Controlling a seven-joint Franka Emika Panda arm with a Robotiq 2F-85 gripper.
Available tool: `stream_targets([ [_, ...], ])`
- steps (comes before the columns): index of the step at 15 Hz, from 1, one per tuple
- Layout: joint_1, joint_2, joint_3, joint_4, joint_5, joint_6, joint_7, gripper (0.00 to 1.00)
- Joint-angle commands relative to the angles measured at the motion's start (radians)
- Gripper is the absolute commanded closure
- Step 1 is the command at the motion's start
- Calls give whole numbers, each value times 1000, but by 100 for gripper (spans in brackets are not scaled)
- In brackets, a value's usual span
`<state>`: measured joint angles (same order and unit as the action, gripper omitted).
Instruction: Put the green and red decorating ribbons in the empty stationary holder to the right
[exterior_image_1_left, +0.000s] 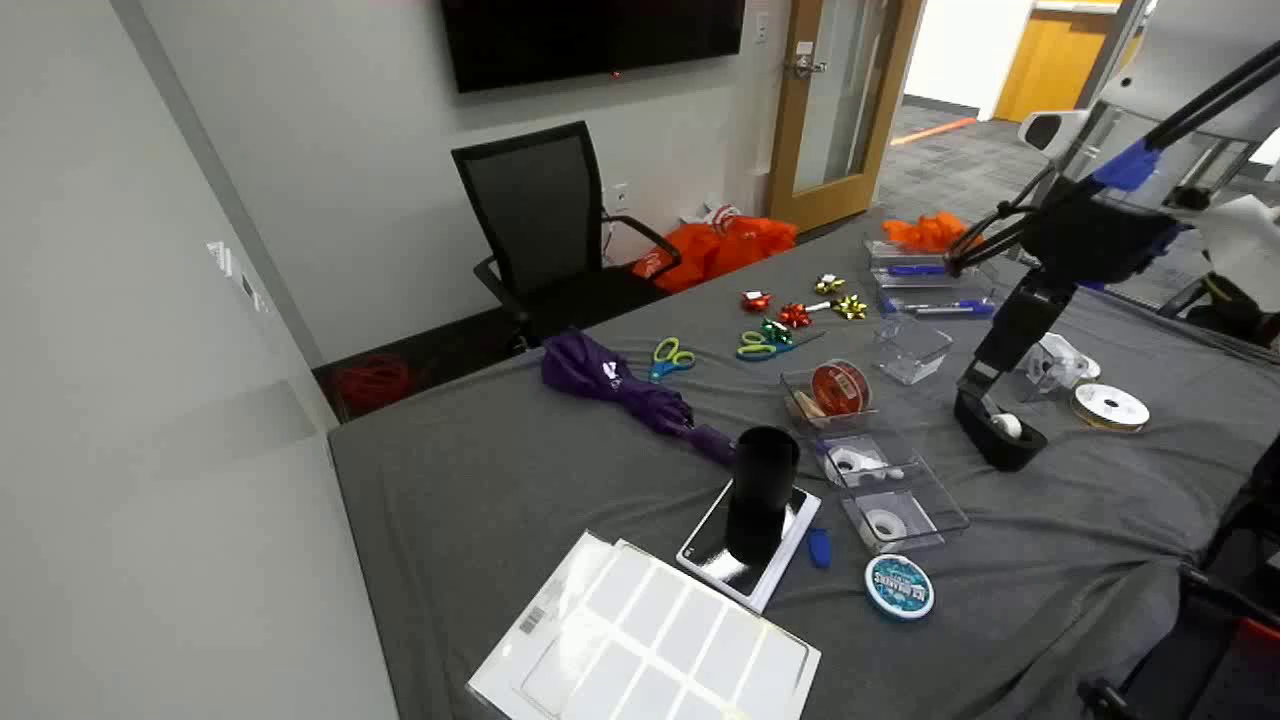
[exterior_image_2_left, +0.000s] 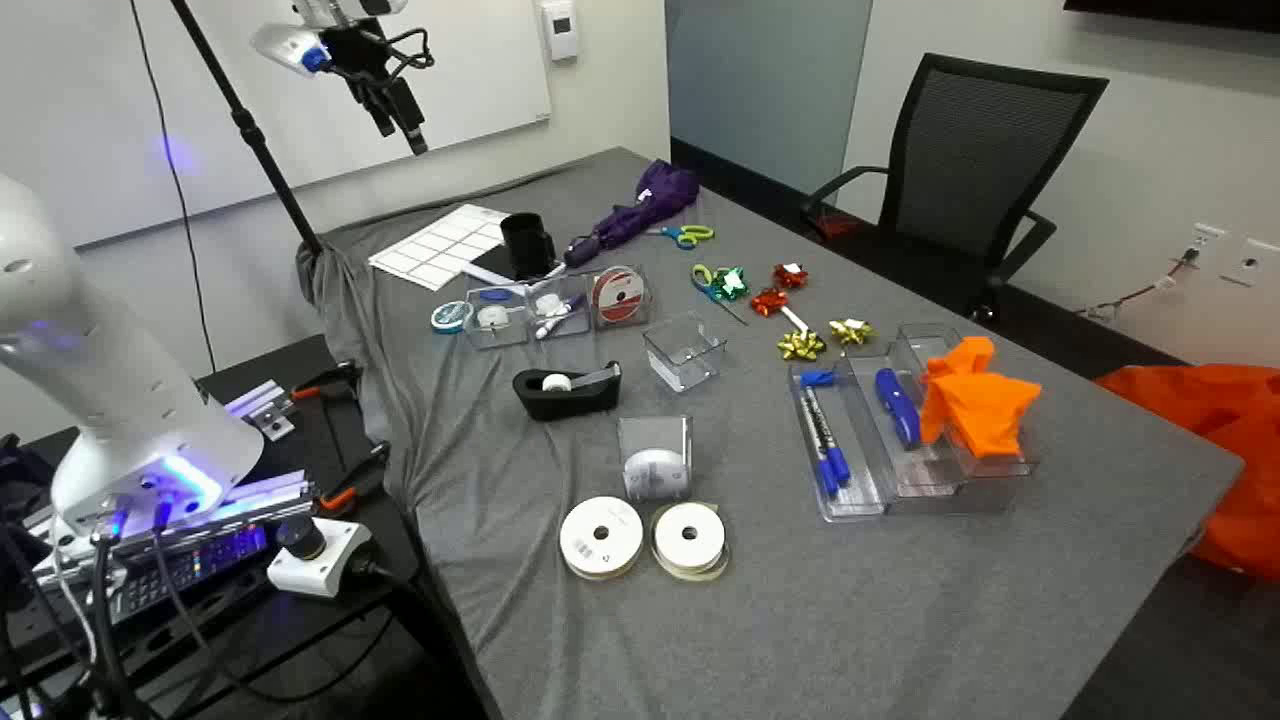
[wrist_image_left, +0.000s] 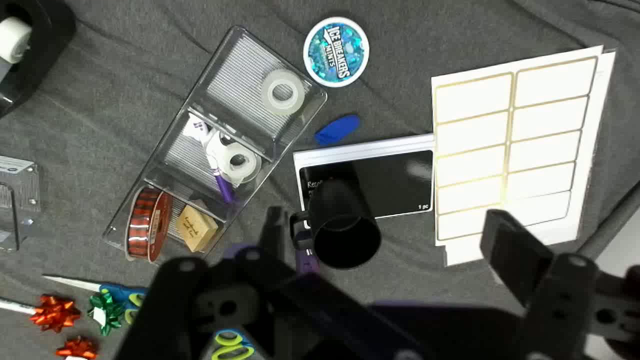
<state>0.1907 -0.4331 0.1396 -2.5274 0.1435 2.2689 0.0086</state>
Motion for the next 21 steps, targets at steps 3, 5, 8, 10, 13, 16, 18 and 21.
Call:
stream_targets([
  [3, 0, 0, 0, 2, 0, -2, 0, 0],
  [5, 0, 0, 0, 2, 0, -2, 0, 0],
  [8, 0, 0, 0, 2, 0, -2, 0, 0],
  [10, -15, 35, -7, 44, 3, -11, 26, 0],
  [13, -38, 80, -24, 106, 8, -6, 65, 0],
  [16, -73, 152, -42, 194, 3, 1, 126, 0],
  [18, -99, 207, -46, 250, -9, 21, 173, 0],
  [21, -131, 289, -50, 331, -38, 61, 243, 0],
])
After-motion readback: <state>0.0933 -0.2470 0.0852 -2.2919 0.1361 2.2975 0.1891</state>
